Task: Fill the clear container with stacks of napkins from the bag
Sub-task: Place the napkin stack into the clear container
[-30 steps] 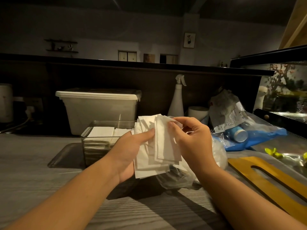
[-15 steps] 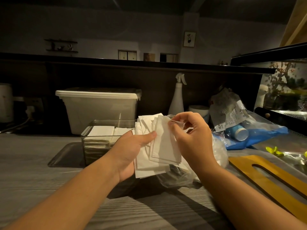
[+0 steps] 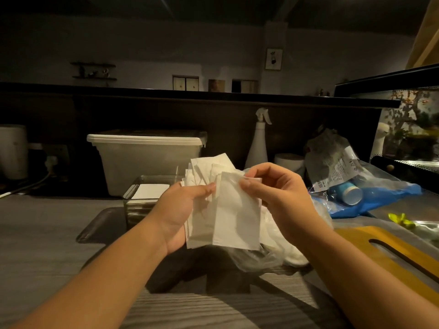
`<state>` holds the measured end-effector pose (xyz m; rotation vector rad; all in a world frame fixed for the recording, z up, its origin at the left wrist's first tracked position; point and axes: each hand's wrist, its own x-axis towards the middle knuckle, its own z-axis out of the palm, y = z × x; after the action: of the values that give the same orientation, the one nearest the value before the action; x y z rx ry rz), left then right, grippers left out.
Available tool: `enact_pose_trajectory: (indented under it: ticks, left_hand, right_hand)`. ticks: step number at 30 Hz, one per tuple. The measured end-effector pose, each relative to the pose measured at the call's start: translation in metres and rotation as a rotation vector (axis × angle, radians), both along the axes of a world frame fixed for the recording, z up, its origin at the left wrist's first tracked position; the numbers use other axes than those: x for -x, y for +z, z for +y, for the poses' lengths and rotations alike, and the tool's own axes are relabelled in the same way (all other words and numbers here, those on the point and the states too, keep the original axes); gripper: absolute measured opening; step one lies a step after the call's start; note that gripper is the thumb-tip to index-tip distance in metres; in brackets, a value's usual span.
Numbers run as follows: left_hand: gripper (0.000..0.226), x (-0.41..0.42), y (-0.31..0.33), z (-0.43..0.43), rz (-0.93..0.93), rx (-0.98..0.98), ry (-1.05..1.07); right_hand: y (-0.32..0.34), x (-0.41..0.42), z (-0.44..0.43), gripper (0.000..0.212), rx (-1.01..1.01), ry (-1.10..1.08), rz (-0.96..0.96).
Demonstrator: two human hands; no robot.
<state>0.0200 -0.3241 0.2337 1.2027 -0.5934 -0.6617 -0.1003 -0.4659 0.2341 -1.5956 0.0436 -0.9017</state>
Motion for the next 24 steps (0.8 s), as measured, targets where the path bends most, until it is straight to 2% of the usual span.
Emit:
enact_pose_trajectory:
  ticks: [4, 9, 15, 20, 22, 24]
  left_hand:
    - [0.015, 0.006, -0.001, -0.003, -0.018, 0.006, -0.066]
    - [0.016, 0.008, -0.004, -0.004, -0.024, 0.002, -0.073]
    - [0.022, 0.011, -0.003, -0.004, -0.063, 0.030, -0.144]
    - [0.030, 0.008, -0.011, -0.008, -0.155, 0.013, -0.064]
    - [0.031, 0.006, -0.012, -0.009, -0.203, 0.012, -0.027]
    - [0.035, 0.004, -0.013, -0.010, -0.240, 0.001, 0.007]
  right_hand:
    - [-0.010, -0.009, 0.005, 0.007, 0.096, -0.209, 0.003]
    - [-0.017, -0.011, 0.005, 0.007, 0.217, -0.331, 0.059]
    - [-0.019, -0.013, 0.007, 0.007, 0.279, -0.403, 0.073]
    - [-0.019, -0.013, 0.006, 0.010, 0.303, -0.400, 0.087]
    - [-0.018, -0.012, 0.005, 0.012, 0.375, -0.412, 0.134]
    - [-0.018, -0.012, 0.004, 0.024, 0.523, -0.444, 0.201]
